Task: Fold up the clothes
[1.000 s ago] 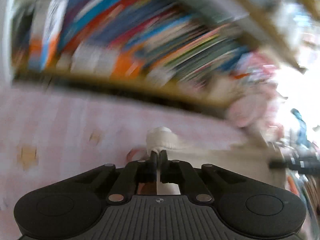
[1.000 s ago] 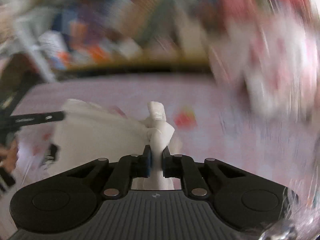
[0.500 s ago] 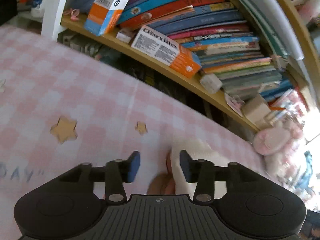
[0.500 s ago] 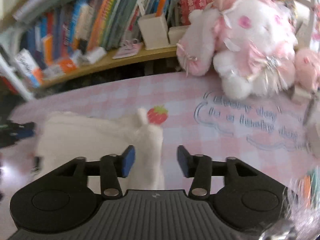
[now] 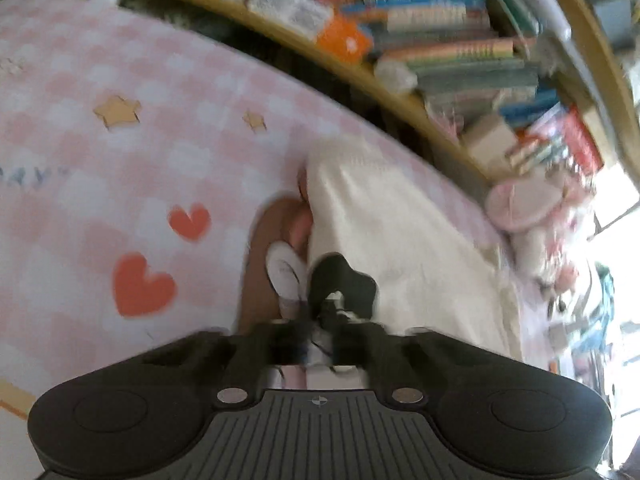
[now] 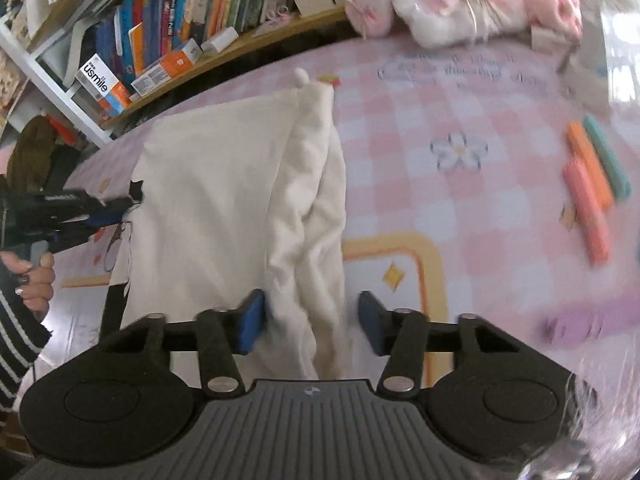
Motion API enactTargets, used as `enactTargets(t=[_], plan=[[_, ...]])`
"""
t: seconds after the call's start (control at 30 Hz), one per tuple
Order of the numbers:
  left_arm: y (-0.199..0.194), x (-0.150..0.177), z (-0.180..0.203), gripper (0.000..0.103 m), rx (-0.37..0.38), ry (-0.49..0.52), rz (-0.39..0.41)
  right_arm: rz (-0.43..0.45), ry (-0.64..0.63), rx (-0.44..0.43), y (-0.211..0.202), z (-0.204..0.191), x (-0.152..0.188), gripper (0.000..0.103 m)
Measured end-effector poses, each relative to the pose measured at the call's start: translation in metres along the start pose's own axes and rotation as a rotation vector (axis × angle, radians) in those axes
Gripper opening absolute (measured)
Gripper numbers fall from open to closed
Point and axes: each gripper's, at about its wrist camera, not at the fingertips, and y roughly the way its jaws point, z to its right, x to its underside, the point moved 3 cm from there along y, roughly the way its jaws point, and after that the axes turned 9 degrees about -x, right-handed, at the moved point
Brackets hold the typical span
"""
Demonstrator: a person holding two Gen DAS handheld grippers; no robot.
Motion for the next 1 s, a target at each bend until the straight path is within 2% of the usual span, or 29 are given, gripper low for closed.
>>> enactTargets(t=[0.07, 0.17, 0.27, 0.3, 0.4, 0.47, 0.53, 0.6, 0.67, 0.73, 0.8, 0.9, 0.93, 0.97, 1.0], plan=[[-0.014, -0.002, 0.003, 0.000, -0.029, 0.050, 0.067, 0.009, 0.022, -0.011, 0.002, -0.002, 0.005, 0.024], [-0.034, -0.005, 0.008, 0.000, -0.074, 0.121, 0.160, -0.010, 0.055, -0.062, 0.009, -0.011, 0.010, 0.020], [-0.020, -0.013, -0.011, 0.002, -0.143, 0.110, 0.094, -0.035, 0.031, -0.106, 0.024, -0.031, 0.017, 0.020], [-0.017, -0.014, -0.019, 0.007, -0.146, 0.080, 0.073, -0.037, 0.016, -0.101, 0.029, -0.037, 0.019, 0.019], [-0.023, -0.013, -0.034, 0.010, -0.120, -0.009, 0.070, -0.019, 0.005, -0.078, 0.037, -0.044, 0.019, 0.020], [-0.030, -0.005, -0.042, 0.024, -0.083, -0.049, 0.062, -0.017, 0.012, -0.080, 0.038, -0.043, 0.018, 0.024], [-0.039, 0.006, -0.044, 0.042, -0.077, -0.032, 0.060, -0.019, 0.015, -0.088, 0.038, -0.040, 0.018, 0.028], [-0.048, 0.019, -0.045, 0.047, -0.078, -0.007, 0.053, -0.025, 0.011, -0.086, 0.034, -0.037, 0.018, 0.034], [-0.056, 0.033, -0.046, 0.048, -0.062, 0.010, 0.033, -0.032, 0.004, -0.085, 0.028, -0.036, 0.019, 0.037], [-0.063, 0.046, -0.048, 0.057, -0.028, 0.015, 0.006, -0.049, 0.001, -0.091, 0.023, -0.036, 0.022, 0.040], [-0.070, 0.058, -0.052, 0.057, -0.008, 0.003, -0.004, -0.070, 0.005, -0.097, 0.021, -0.035, 0.026, 0.045], [-0.079, 0.071, -0.056, 0.053, 0.009, -0.040, 0.008, -0.091, 0.007, -0.102, 0.020, -0.035, 0.032, 0.044], [-0.080, 0.075, -0.058, 0.048, 0.009, -0.050, 0.013, -0.091, 0.002, -0.101, 0.020, -0.036, 0.033, 0.041], [-0.080, 0.077, -0.057, 0.041, 0.006, -0.058, 0.010, -0.094, -0.002, -0.098, 0.021, -0.037, 0.033, 0.030], [-0.078, 0.079, -0.056, 0.024, 0.001, -0.065, -0.002, -0.101, 0.001, -0.096, 0.022, -0.037, 0.033, 0.027]])
